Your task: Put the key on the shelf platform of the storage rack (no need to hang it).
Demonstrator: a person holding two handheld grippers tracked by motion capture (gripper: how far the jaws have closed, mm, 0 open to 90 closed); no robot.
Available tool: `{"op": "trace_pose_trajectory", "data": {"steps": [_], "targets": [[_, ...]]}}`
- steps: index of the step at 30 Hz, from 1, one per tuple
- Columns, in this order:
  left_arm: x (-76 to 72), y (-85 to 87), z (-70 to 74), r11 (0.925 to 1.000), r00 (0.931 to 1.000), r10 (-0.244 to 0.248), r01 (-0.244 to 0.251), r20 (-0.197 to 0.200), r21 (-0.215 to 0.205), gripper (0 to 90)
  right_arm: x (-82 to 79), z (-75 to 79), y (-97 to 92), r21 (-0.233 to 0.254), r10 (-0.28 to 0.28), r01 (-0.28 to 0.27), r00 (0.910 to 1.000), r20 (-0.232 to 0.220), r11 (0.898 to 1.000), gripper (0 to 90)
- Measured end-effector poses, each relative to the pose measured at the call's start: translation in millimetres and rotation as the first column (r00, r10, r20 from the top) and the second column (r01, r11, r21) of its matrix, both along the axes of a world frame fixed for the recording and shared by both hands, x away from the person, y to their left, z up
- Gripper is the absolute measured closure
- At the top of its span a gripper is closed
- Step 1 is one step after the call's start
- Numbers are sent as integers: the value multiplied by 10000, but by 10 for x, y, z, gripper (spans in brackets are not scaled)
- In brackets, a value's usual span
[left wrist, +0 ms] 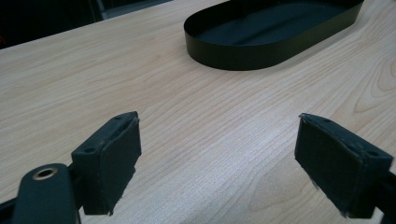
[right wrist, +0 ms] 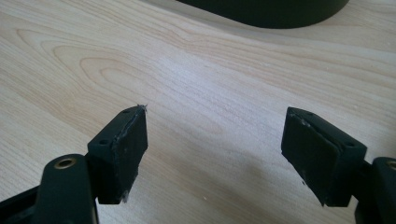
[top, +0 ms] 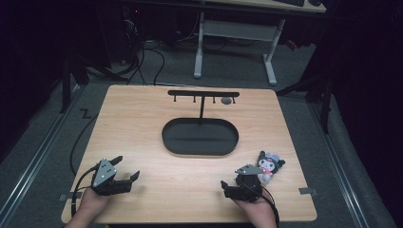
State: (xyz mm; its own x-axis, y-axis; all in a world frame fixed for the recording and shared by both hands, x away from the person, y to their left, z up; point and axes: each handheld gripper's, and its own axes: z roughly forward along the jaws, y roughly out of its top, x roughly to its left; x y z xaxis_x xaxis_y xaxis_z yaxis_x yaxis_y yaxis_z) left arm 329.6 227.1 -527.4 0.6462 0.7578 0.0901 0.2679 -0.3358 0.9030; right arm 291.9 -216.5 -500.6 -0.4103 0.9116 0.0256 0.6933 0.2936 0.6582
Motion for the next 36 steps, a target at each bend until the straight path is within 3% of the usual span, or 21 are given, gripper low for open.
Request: {"op": "trace_pose_trajectory", "data": {"steps": [6,8,11,16,17,23,26,36], "targets": [[-5,-1,0,10000,10000,-19,19,34,21,154,41,18,37,41,22,-22,10000,-29,10000,236],[4,-4,-1,10000,10000,34,-34,17,3,155,74,24,72,329,-189,196,9996,-221,9993,236],[7,-8,-1,9999,10000,96,-96,-17,38,155,104,6,93,293,-51,62,9993,-375,9996,242],[-11,-4,-1,10000,9999,53,-53,91,27,154,192,20,126,-101,-67,61,9982,-597,9999,246],[-12,-2,-1,10000,9999,64,-64,88,18,155,224,35,139,-389,-19,-4,9982,-591,9992,267],[-14,-1,-1,10000,9999,35,-35,120,7,155,260,59,161,-655,8,-69,9957,-926,9978,279],[-8,-1,0,10000,10000,22,-22,86,-3,155,259,72,193,-1063,180,-328,9903,-1377,9938,279],[-8,-5,0,10000,10000,-48,48,85,47,155,274,171,167,-1271,132,-421,9754,-2199,9910,383]]}}
